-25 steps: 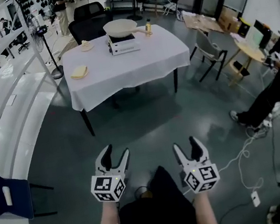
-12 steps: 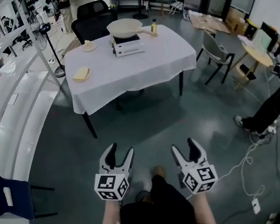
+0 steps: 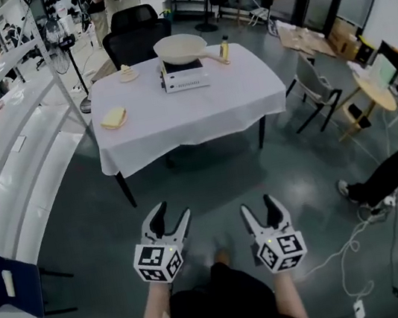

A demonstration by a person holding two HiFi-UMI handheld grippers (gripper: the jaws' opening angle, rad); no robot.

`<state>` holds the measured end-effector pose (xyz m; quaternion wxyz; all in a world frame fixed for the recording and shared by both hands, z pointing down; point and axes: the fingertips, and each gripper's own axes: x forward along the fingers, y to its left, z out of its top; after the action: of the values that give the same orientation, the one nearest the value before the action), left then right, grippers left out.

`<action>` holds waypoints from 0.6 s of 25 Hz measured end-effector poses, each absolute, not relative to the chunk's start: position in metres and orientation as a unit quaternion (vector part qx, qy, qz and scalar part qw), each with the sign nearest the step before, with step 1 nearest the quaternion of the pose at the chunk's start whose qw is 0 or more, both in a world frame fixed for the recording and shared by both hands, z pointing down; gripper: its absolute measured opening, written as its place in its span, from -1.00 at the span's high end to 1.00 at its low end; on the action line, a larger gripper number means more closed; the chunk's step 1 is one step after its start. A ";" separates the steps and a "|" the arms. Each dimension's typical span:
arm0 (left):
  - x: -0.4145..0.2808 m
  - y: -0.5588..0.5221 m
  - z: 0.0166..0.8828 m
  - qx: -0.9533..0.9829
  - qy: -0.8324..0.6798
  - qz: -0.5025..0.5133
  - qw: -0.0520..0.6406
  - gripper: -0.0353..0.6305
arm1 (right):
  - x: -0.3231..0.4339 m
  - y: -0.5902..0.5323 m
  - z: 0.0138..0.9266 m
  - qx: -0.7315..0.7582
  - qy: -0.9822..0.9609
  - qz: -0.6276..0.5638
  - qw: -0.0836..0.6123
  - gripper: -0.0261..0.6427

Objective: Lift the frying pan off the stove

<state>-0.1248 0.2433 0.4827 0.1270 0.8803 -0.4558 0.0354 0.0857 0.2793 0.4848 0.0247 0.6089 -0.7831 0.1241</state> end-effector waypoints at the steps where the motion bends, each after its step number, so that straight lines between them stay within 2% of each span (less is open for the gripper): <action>1: -0.121 0.235 0.482 0.880 -0.457 0.035 0.126 0.11 | 0.089 0.270 0.485 0.606 -0.786 0.125 0.025 0.09; 15: -0.080 0.150 0.491 0.861 -0.492 0.027 0.127 0.11 | 0.148 0.175 0.501 0.588 -0.799 0.122 0.032 0.09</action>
<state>-0.0796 0.1499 0.4912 0.1273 0.8609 -0.4919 0.0270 0.1476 0.1752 0.5013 0.0316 0.5877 -0.7992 0.1222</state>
